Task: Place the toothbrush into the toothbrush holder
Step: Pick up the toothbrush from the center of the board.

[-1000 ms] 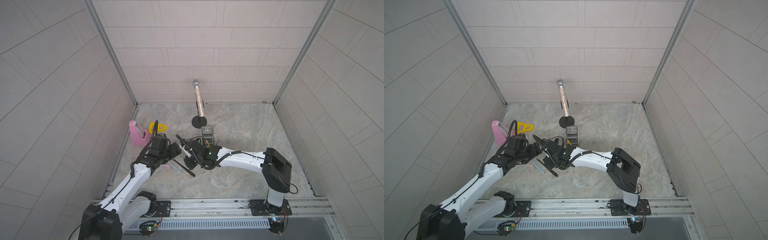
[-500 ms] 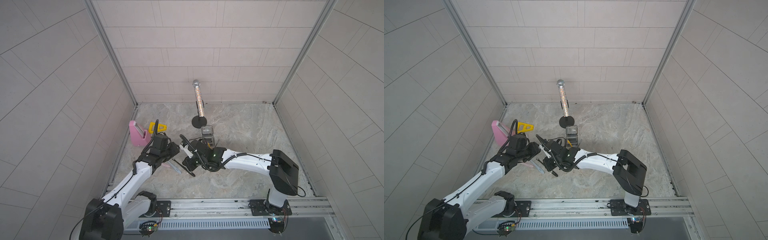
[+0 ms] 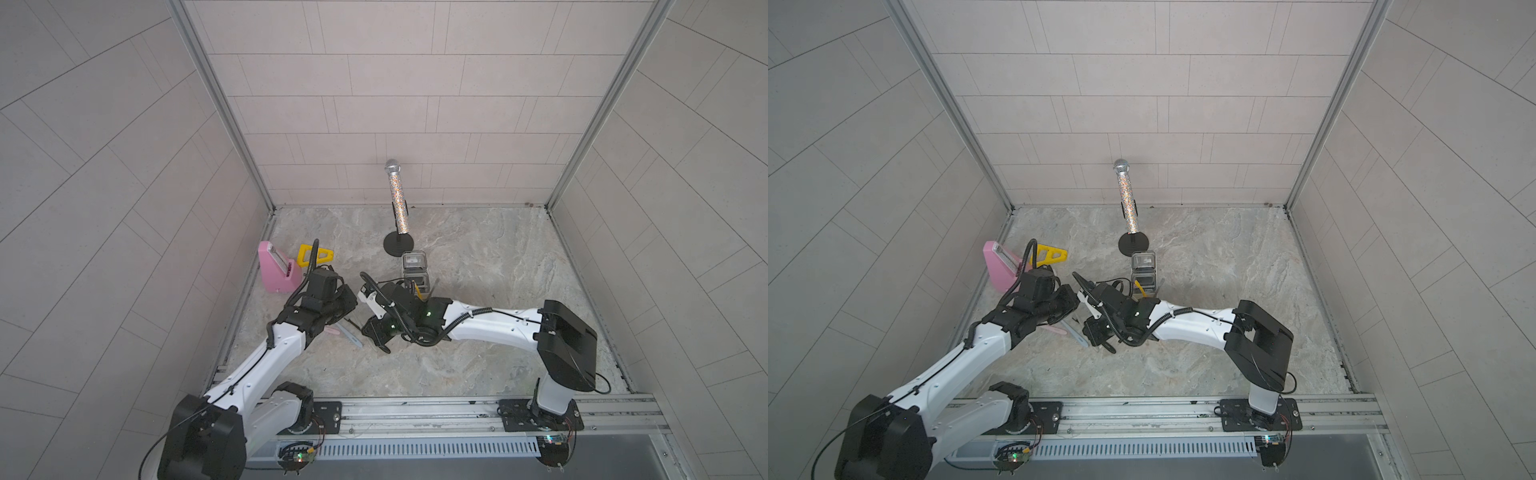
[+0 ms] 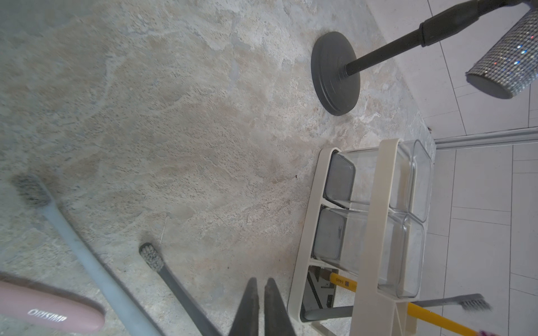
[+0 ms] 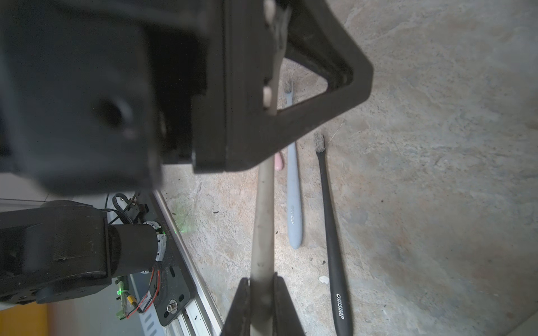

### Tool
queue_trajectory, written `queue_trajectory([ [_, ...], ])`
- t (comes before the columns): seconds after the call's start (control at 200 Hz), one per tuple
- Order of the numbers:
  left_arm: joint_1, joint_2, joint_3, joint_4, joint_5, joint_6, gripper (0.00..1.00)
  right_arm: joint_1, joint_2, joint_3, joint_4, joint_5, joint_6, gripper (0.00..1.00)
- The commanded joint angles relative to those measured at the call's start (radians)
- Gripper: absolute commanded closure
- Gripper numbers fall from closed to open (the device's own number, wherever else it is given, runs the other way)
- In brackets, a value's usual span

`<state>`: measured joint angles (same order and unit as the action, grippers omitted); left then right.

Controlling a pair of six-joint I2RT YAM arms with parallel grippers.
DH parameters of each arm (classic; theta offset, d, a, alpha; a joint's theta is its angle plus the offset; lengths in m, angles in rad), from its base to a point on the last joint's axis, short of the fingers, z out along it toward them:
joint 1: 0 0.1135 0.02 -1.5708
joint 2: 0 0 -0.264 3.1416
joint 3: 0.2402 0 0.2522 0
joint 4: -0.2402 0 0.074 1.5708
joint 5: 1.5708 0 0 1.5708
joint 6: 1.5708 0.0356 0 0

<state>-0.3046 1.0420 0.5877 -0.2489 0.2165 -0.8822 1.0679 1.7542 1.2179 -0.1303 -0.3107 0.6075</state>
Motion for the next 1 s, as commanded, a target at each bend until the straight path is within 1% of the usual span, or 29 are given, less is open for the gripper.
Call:
queue_trajectory([
  [0.0,-0.005,-0.019,0.026,-0.065,-0.041,0.036,1.00,0.007,-0.029,-0.009,0.025,-0.005,-0.007,0.80],
  [0.1,-0.008,-0.032,0.056,-0.116,-0.063,0.061,1.00,-0.008,-0.065,-0.026,0.017,-0.011,-0.006,0.61],
  [0.19,-0.017,-0.050,0.102,-0.186,-0.108,0.095,1.00,-0.036,-0.145,-0.073,0.016,-0.005,0.017,0.53],
  [0.285,-0.039,-0.065,0.167,-0.261,-0.164,0.132,1.00,-0.075,-0.271,-0.138,-0.005,0.011,0.028,0.51],
  [0.375,-0.082,-0.070,0.238,-0.293,-0.227,0.152,1.00,-0.106,-0.406,-0.192,-0.053,0.072,0.002,0.49],
  [0.455,-0.149,-0.054,0.307,-0.295,-0.300,0.196,1.00,-0.143,-0.511,-0.202,-0.140,0.097,-0.029,0.48],
  [0.55,-0.263,-0.010,0.394,-0.267,-0.415,0.243,1.00,-0.206,-0.620,-0.224,-0.197,0.095,-0.044,0.47],
  [0.67,-0.417,0.076,0.489,-0.168,-0.557,0.328,1.00,-0.306,-0.713,-0.265,-0.258,0.083,-0.060,0.46],
  [0.726,-0.482,0.107,0.503,-0.079,-0.603,0.375,1.00,-0.358,-0.742,-0.295,-0.262,0.058,-0.054,0.46],
  [0.781,-0.539,0.127,0.489,0.053,-0.628,0.428,1.00,-0.407,-0.763,-0.322,-0.261,0.029,-0.044,0.46],
  [0.881,-0.598,0.155,0.439,0.269,-0.646,0.480,1.00,-0.455,-0.790,-0.353,-0.260,0.002,-0.040,0.46],
  [0.996,-0.622,0.175,0.385,0.451,-0.675,0.491,1.00,-0.476,-0.799,-0.374,-0.256,-0.013,-0.041,0.45],
])
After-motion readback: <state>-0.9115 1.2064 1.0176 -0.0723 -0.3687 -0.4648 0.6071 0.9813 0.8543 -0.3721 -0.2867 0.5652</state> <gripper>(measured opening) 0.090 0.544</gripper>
